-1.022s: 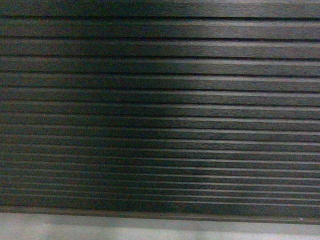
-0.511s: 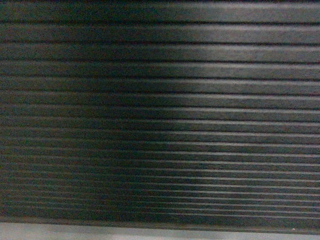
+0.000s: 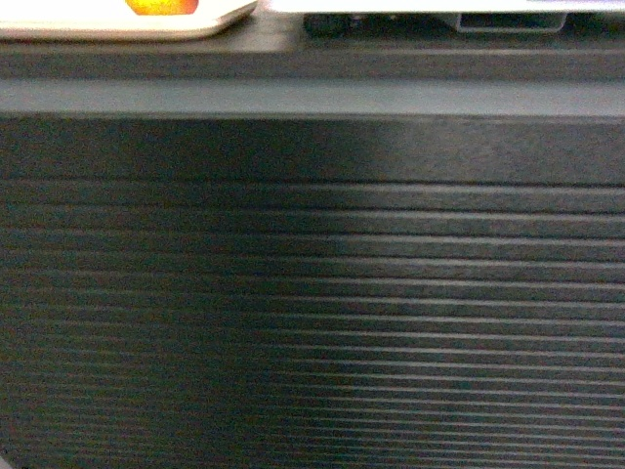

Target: Place dark red mango on scale at checkout

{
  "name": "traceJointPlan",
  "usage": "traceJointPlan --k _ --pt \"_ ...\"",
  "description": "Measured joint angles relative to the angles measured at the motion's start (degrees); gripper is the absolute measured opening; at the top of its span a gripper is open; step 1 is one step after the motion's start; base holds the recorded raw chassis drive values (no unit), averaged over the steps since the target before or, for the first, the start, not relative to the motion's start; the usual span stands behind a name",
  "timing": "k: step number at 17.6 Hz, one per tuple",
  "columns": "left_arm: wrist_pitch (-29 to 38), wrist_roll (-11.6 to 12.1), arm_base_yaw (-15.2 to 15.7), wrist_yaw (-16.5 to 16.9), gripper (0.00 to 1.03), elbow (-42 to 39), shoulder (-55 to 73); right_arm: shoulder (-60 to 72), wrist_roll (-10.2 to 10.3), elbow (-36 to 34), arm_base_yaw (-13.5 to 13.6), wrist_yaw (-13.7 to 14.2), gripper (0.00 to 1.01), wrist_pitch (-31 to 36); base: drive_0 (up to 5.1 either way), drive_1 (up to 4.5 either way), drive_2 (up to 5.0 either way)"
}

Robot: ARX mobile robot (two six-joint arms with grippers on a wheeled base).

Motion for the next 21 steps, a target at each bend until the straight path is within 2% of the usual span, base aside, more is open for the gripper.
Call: traceJointPlan --k 21 --pt "0.00 0.00 0.00 0.00 0.98 0.00 0.00 0.00 -0.04 0.00 0.00 -0.04 0.98 0.07 0.0 0.00 0.0"
